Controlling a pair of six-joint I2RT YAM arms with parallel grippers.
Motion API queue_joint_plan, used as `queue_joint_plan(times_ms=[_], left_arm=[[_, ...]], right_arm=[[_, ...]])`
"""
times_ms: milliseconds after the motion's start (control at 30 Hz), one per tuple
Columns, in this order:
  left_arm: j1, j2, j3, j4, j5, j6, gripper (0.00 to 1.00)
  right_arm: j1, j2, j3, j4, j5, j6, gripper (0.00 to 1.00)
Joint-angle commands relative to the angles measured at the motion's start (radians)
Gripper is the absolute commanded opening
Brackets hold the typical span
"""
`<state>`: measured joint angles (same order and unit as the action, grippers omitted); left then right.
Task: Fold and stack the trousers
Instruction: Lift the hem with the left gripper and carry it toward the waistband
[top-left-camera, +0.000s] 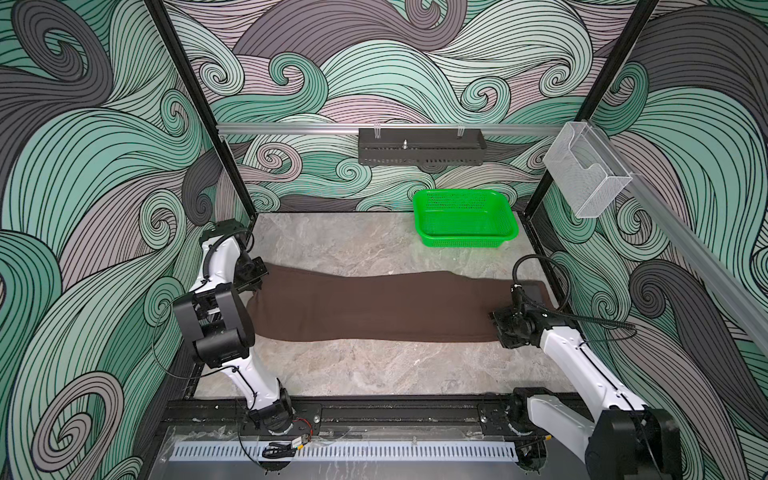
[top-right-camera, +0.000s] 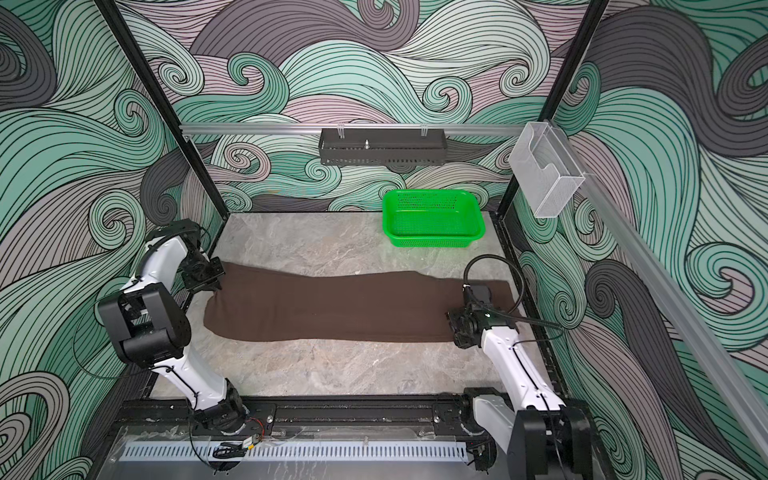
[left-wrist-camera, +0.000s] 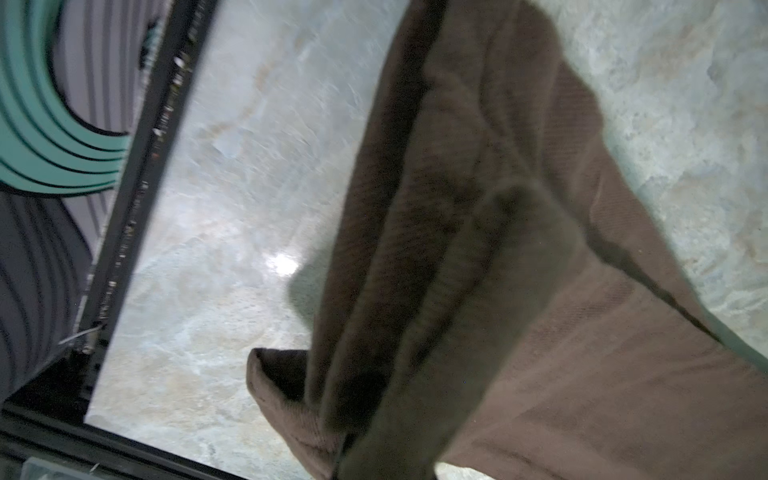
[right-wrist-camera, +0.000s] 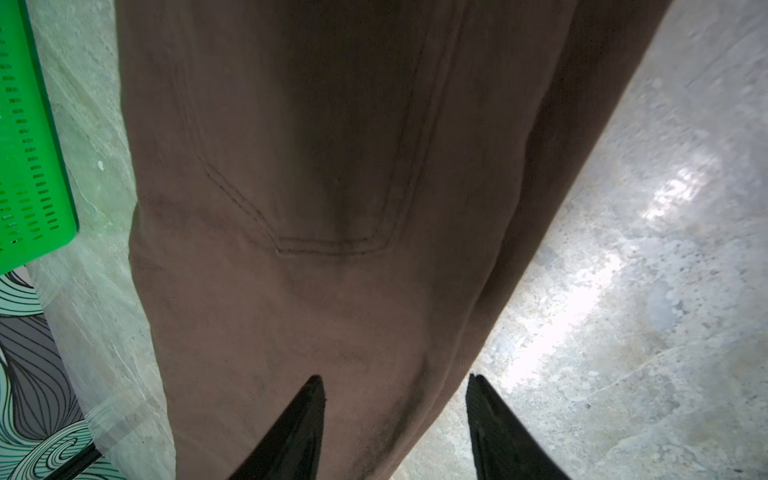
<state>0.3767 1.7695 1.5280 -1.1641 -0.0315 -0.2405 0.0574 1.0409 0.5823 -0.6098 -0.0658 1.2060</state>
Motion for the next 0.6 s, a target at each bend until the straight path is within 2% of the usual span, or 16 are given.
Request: queue_joint_plan(times_ms=[0, 133, 233, 400, 567], left_arm=[[0.062, 0.016, 0.029, -0.088, -0.111, 0.021, 0.00], [0.095, 0.043, 0.075, -0.121, -0.127, 0.025, 0.00], [0.067, 0.057, 0.091, -0.140, -0.056, 0.030, 0.00], [-0.067, 0.029, 0.051, -0.179, 0.101, 0.033, 0.00], [-0.244, -0.094, -0.051, -0.160, 0.231, -0.050, 0.00]], right_arm=[[0.039, -0.001, 0.034, -0.016, 0.000, -0.012, 0.60], [0.070, -0.002, 0.059, -0.020, 0.012, -0.032, 0.62], [0.071, -0.004, 0.068, -0.023, 0.035, -0.056, 0.62], [0.071, -0.014, 0.071, -0.015, 0.072, -0.088, 0.63], [0.070, -0.030, 0.067, -0.001, 0.098, -0.101, 0.63]])
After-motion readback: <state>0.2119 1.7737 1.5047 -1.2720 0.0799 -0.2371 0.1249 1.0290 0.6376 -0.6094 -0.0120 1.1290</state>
